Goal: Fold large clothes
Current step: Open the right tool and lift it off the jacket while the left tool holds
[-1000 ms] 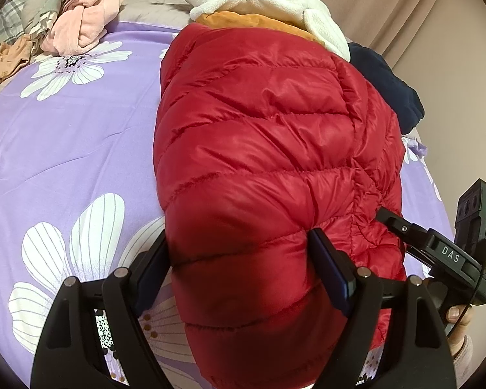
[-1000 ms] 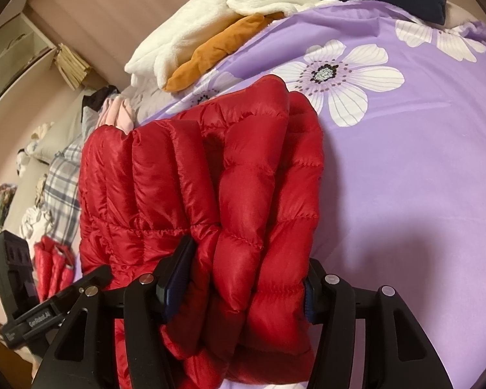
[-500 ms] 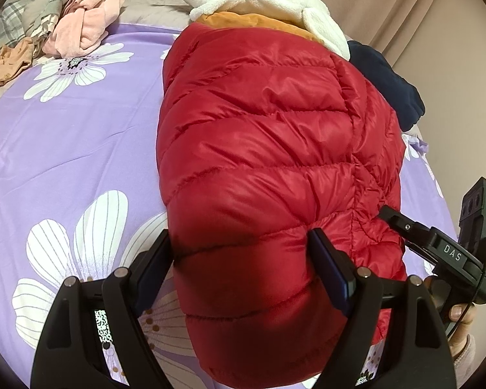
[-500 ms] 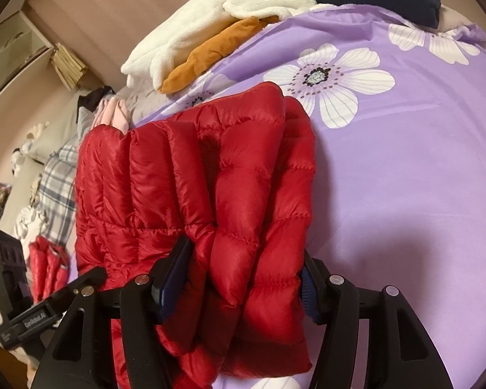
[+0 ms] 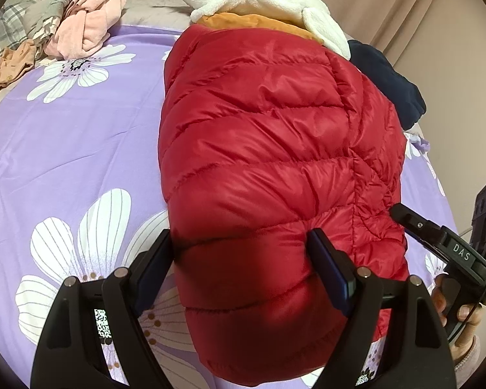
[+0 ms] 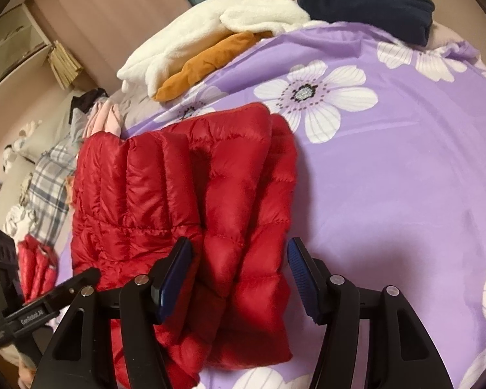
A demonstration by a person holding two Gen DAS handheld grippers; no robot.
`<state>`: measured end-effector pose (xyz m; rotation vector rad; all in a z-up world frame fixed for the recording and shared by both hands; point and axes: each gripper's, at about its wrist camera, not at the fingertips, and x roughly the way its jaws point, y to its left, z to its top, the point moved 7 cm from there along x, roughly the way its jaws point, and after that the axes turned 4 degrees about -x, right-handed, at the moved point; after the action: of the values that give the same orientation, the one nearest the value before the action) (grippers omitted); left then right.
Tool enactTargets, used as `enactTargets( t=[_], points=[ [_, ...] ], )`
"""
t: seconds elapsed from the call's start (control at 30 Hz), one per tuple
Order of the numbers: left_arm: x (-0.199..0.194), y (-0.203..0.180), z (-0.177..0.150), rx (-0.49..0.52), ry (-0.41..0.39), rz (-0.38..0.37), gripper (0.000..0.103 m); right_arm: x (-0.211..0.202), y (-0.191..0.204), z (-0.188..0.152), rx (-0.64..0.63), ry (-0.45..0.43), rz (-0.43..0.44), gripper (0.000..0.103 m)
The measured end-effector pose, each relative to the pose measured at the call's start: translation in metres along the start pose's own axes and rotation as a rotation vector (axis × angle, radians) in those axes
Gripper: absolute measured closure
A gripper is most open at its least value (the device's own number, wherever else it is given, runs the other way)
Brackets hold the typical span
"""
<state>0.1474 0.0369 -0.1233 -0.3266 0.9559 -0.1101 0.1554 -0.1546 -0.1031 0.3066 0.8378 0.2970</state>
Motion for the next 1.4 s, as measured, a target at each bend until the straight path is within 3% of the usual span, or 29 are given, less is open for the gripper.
enactTargets(
  t=[0.23,0.37,0.63,0.73,1.0,1.23,1.4],
  points=[
    [-0.001,0.001,0.0,0.0,-0.001,0.005,0.019,-0.025,0.001,0.011,-0.055,-0.115,-0.07,0.043],
    [-0.001,0.001,0.0,0.004,-0.002,0.006,0.019,-0.032,0.021,0.018,-0.126,-0.17,-0.014,0.044],
    [0.0,-0.001,0.0,0.021,-0.003,0.009,0.019,-0.021,0.065,0.027,-0.246,-0.188,0.062,0.063],
    [0.001,0.0,0.0,0.025,-0.002,0.007,0.019,-0.009,0.071,0.032,-0.255,-0.173,0.068,0.064],
    [-0.004,-0.004,0.002,0.038,-0.008,0.004,0.021,0.033,0.045,0.022,-0.158,-0.028,0.02,0.064],
    [-0.029,-0.014,0.027,0.077,-0.118,0.005,0.028,0.029,0.047,0.017,-0.154,-0.026,0.024,0.064],
    [-0.024,-0.019,0.044,0.097,-0.135,-0.005,0.05,0.029,0.045,0.017,-0.15,-0.026,0.033,0.064]
  ],
)
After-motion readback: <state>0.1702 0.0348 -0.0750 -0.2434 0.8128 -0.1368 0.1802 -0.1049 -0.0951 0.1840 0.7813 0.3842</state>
